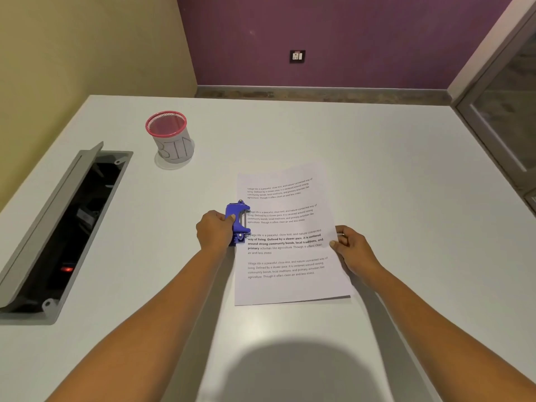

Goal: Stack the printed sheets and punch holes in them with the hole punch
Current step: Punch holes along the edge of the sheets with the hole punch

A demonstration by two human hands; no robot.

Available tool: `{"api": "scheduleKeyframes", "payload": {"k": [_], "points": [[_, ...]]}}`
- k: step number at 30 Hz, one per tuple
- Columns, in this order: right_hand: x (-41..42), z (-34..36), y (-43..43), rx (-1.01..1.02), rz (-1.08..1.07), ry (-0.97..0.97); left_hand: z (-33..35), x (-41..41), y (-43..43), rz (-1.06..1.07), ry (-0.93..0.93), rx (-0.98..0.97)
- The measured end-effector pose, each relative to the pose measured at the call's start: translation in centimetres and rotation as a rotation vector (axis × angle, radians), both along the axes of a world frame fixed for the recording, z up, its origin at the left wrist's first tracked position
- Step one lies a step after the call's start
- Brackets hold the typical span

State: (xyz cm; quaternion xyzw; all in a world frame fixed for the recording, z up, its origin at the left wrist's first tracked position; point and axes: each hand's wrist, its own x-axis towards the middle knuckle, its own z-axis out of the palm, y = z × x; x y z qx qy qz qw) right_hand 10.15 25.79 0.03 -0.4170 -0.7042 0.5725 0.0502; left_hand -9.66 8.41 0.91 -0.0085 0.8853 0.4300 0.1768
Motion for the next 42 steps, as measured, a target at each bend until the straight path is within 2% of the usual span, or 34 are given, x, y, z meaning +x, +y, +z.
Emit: {"api": "scheduleKeyframes", "payload": {"k": [11, 18, 22, 26, 30, 35, 39, 42], "points": [[0.4, 0.0, 0.1, 0.022, 0.000, -0.005, -0.1, 0.0, -0.1, -0.047, -0.014, -0.069], [0.3, -0.4, 0.7, 0.175, -0.188, -0.023, -0.2, -0.7, -0.8, -0.022, 0.011, -0.155], [-0.1, -0.4, 0.9, 0.222, -0.218, -0.008, -0.3, -1.7, -0.7, -0.001, 0.055, -0.172], [-0.8, -0.7, 0.9, 0.355, -0.254, -0.032, -0.1, -2.5, -0.1, 0.019, 0.130, -0.152], [-2.5, -1.0, 0.7, 0.537, -0.153, -0.032, 0.0, -3.1, 1.0, -0.079, 0.279, -0.136], [-6.0, -1.6, -0.6, 0.675, 0.142, -0.018, -0.3, -3.4, 2.4, -0.212, 0.404, -0.237], [-8.2, -2.6, -1.1, 0.858, 0.304, -0.132, -0.7, -3.6, 2.9, -0.236, 0.411, -0.239], [-9.1, -3.3, -1.3, 0.897, 0.349, -0.175, -0.9, -3.5, 3.0, -0.238, 0.392, -0.227]]}}
